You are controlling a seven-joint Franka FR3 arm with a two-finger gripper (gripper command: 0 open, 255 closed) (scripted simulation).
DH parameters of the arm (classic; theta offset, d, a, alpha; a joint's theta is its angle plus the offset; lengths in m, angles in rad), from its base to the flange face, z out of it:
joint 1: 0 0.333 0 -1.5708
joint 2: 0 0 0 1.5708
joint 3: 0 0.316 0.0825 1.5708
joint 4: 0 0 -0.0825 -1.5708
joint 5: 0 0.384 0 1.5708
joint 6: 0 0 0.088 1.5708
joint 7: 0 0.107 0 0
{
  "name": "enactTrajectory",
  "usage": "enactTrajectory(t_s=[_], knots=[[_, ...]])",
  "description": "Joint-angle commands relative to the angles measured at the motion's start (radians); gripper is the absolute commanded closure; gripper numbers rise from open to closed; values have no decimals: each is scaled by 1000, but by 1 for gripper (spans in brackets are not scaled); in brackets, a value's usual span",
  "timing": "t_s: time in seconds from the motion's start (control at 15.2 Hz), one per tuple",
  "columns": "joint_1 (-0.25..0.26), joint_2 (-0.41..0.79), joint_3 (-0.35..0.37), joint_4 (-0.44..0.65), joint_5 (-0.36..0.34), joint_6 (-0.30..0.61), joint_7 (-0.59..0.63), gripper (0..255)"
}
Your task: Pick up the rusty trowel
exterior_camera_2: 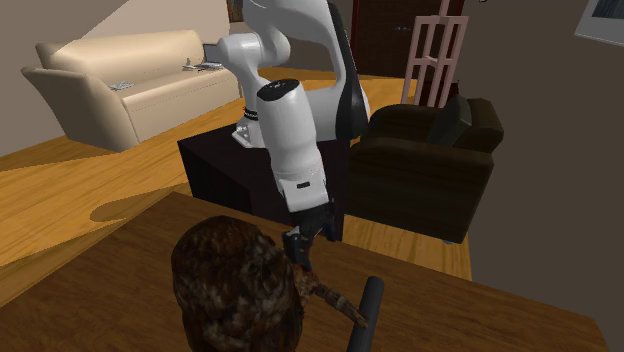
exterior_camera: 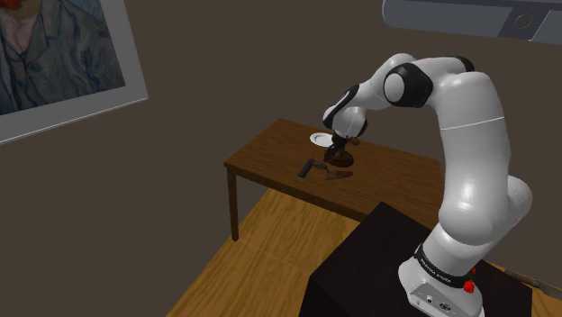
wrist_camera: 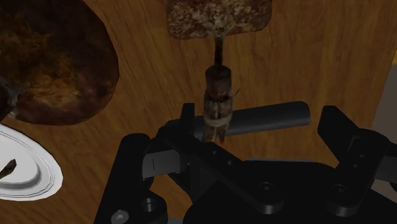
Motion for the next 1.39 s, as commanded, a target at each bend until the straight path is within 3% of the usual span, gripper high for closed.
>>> enactTrajectory(t_s=[0.0,0.07,0.73,0.79,1.32], knots=[[-33,79,21,87,17,-9,-20,0],[-49,119,30,131,23,-13,-27,0],[-77,210,68,176,57,35,-62,0],[-77,210,67,177,56,34,-61,255],[-77,211,67,178,56,34,-61,255]])
